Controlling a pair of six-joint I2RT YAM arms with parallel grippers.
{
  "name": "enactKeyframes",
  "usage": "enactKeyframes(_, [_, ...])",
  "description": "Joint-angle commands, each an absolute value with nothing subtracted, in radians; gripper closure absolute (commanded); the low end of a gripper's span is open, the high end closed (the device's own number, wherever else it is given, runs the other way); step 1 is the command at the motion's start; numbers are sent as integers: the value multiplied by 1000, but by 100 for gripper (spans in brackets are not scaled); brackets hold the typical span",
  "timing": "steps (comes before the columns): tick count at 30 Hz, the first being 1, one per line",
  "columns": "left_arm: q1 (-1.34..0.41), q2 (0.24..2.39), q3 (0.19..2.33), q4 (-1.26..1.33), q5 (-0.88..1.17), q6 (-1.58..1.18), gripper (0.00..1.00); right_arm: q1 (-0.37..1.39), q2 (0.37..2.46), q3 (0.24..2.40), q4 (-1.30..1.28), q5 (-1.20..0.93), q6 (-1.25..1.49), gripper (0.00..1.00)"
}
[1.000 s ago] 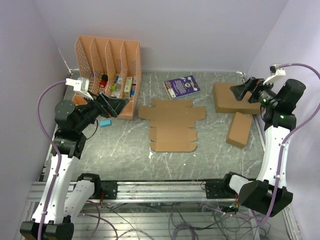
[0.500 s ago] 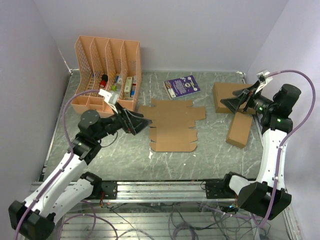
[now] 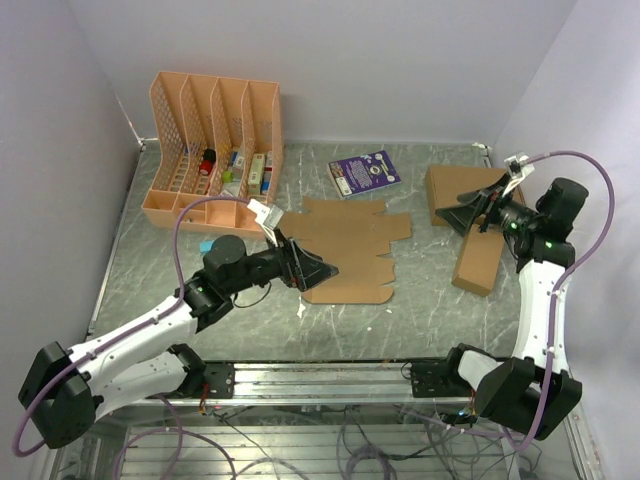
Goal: Fold the paper box
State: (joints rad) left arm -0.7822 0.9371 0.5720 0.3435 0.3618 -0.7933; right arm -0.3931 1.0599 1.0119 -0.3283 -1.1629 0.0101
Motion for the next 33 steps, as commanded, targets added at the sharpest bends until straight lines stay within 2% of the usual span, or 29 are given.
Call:
enactKeyframes(1, [-795,942,536,452,290,-804,1,-394,1057,971,-300,-1171,-3,0])
enactKeyframes(8, [-796,920,449,486,168,-837,1,-372,1056,917,-332,-1146,-98,0])
enactKeyframes(17, [-796,882,291,596,12,-938,1,-251,1092,838,-307,-1069,-202,0])
enactKeyframes(21, [-796,824,297,500,-40,-918,1,-211,1143,829,-238,-1080,-179,0])
enactKeyframes(24, [-795,781,309,436,-89,-912,1,-206,1171,869,-278,-1100,-195,0])
enactKeyframes(33, [-795,726,311,440,-221,-927,1,-162,1163,857,-202,-1171,-89,0])
